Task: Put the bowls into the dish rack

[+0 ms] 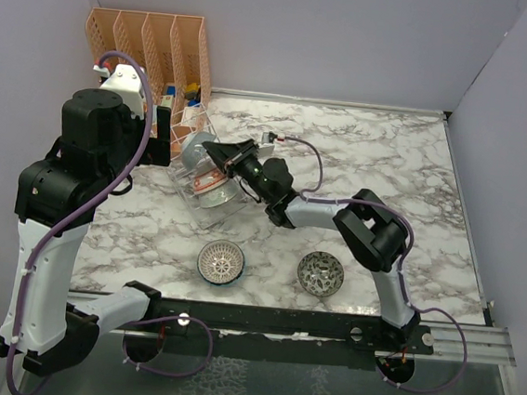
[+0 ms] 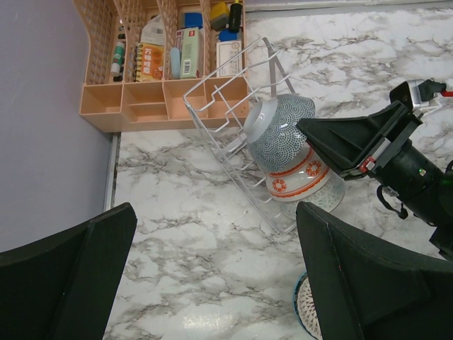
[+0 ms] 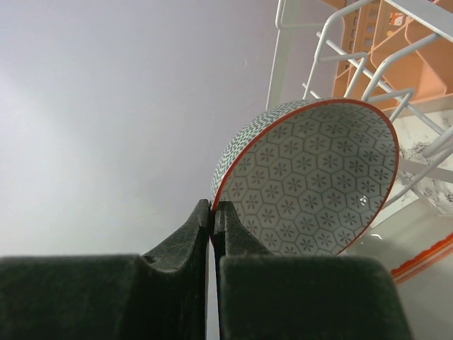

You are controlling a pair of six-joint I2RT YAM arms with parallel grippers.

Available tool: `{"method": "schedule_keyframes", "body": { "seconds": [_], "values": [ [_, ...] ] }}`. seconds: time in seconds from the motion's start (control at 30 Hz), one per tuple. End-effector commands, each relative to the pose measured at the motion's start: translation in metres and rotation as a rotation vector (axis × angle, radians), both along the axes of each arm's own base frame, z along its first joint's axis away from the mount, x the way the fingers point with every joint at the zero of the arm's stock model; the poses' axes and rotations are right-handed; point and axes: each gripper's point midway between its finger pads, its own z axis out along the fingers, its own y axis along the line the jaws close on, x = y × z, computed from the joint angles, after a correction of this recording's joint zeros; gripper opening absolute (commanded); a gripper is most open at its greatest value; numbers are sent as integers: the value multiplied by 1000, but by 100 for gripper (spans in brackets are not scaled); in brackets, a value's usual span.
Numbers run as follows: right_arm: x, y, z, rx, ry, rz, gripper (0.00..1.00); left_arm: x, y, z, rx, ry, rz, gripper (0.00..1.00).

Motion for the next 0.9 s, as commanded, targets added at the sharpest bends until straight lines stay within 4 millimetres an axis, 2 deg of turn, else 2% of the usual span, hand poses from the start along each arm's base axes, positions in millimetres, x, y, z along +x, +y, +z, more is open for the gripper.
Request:
{"method": "schedule_keyframes", "body": {
  "seconds": [0.0, 0.17, 0.53, 0.73, 0.87],
  "values": [
    [-4, -28, 59, 85, -108, -73, 1, -2, -1, 8, -7, -36, -10, 99],
    [-9, -41, 68, 103, -127, -113, 1, -2, -4, 5, -16, -28, -22, 99],
    [-20, -30, 66, 165, -88, -168, 1, -5, -7, 0, -29, -10, -39, 99],
    [-34, -20, 56, 164, -44, -194, 1, -7, -8, -1, -28, -8, -45, 99],
    [-37, -22, 53, 149, -44, -235, 1, -8, -10, -3, -27, -5, -55, 99]
  ]
}}
